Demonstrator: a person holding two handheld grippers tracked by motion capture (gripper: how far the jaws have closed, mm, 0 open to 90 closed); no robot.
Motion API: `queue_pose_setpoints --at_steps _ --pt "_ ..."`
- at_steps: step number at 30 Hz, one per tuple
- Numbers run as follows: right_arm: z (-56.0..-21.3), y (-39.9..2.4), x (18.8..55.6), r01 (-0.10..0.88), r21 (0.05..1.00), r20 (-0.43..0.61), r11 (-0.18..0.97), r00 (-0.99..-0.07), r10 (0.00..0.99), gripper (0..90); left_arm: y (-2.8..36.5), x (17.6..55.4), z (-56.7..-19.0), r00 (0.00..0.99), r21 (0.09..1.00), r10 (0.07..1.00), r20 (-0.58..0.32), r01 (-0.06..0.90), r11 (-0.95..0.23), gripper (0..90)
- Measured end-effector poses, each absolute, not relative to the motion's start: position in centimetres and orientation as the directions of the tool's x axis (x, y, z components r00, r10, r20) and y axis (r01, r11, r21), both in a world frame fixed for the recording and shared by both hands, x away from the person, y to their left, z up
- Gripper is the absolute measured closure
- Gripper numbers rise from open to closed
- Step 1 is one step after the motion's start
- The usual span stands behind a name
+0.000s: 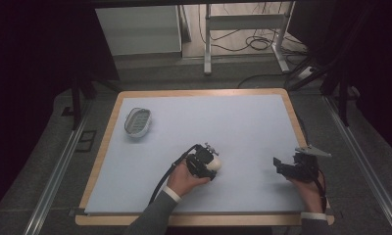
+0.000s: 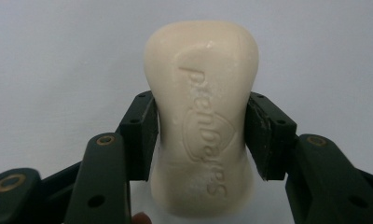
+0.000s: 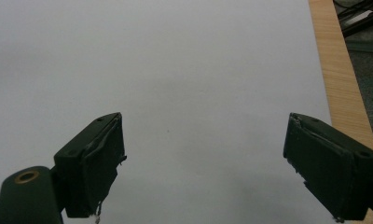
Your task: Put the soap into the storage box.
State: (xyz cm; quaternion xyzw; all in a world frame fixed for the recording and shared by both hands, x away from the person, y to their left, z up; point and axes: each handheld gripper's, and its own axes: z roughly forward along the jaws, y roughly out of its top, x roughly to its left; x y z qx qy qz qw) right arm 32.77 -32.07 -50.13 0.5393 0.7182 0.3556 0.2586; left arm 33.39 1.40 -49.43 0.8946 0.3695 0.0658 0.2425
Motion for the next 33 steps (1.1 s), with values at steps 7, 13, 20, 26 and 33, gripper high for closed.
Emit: queue_pose_setpoints --at_steps 7,13,20,26,33 --pt "-50.1 -32.1 32.8 0.588 0.792 0.014 0.164 -0.286 0.958 12.3 2.3 33.7 -49.1 0.717 0.504 0.692 -0.079 0.628 -0.593 49.2" --pt "-50.2 -32.1 32.8 0.591 0.79 0.015 0.162 -0.283 0.959 12.3 1.5 33.7 -49.7 0.727 0.491 0.685 -0.058 0.618 -0.614 49.2" --pt "-50.3 -32.2 32.8 0.592 0.79 0.016 0.16 -0.28 0.96 12.3 0.5 33.8 -50.6 0.735 0.461 0.678 -0.025 0.61 -0.645 49.0" --pt "-50.2 -32.3 32.8 0.592 0.79 0.017 0.158 -0.279 0.96 12.3 0.5 33.6 -50.6 0.742 0.454 0.67 -0.009 0.6 -0.658 43.1" --pt "-50.3 -32.2 32.8 0.593 0.789 0.016 0.159 -0.278 0.96 12.3 0.6 33.5 -50.7 0.746 0.429 0.666 -0.016 0.607 -0.669 45.4"
